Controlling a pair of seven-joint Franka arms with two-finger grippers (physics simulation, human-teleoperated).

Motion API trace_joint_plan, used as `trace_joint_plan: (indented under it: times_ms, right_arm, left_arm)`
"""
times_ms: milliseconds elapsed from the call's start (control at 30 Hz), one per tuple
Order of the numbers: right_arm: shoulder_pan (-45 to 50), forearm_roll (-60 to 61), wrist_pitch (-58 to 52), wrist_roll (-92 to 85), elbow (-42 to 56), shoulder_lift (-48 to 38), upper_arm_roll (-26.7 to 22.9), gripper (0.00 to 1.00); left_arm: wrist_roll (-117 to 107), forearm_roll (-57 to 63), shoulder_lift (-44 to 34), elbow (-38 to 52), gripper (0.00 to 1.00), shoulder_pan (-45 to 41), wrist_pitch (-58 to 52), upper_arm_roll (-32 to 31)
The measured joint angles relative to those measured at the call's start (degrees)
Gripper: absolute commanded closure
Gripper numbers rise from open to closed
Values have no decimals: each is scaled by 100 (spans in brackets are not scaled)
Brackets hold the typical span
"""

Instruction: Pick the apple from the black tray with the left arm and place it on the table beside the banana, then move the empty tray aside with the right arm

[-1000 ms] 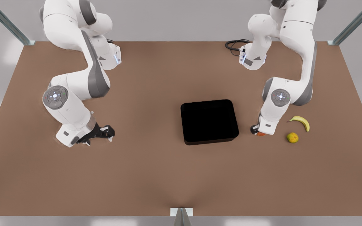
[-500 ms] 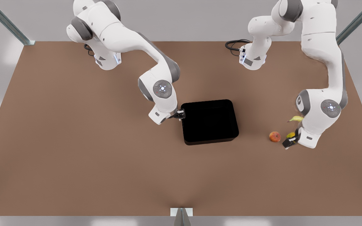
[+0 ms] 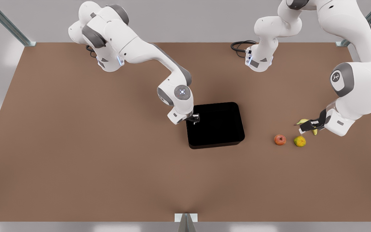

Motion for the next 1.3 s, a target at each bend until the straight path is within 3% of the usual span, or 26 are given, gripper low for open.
trace_joint_plan:
  times_ms: [333, 500, 600, 667, 1033, 1300]
  right_arm:
    - [-89, -296, 612, -3, -48, 501, 178, 1]
    - [-149, -255, 775, -49, -44, 539, 166, 46]
    - [-156, -245, 820, -73, -44, 532, 164, 64]
    - [-157, -242, 837, -88, -44, 531, 164, 70]
    - [-199, -220, 847, -165, -35, 412, 208, 82]
    - [-483, -158, 143, -386, -33, -404, 230, 86]
  left_arm:
    - [297, 40, 0, 0, 0, 10, -182, 6]
    - [394, 42, 0, 0, 0, 9, -206, 12]
    - [441, 42, -1, 0, 0, 9, -213, 12]
    - [468, 42, 2, 0, 0, 9, -217, 12]
    - [578, 109, -5, 0, 0, 9, -223, 12]
    - [632, 112, -5, 0, 0, 26, -224, 21]
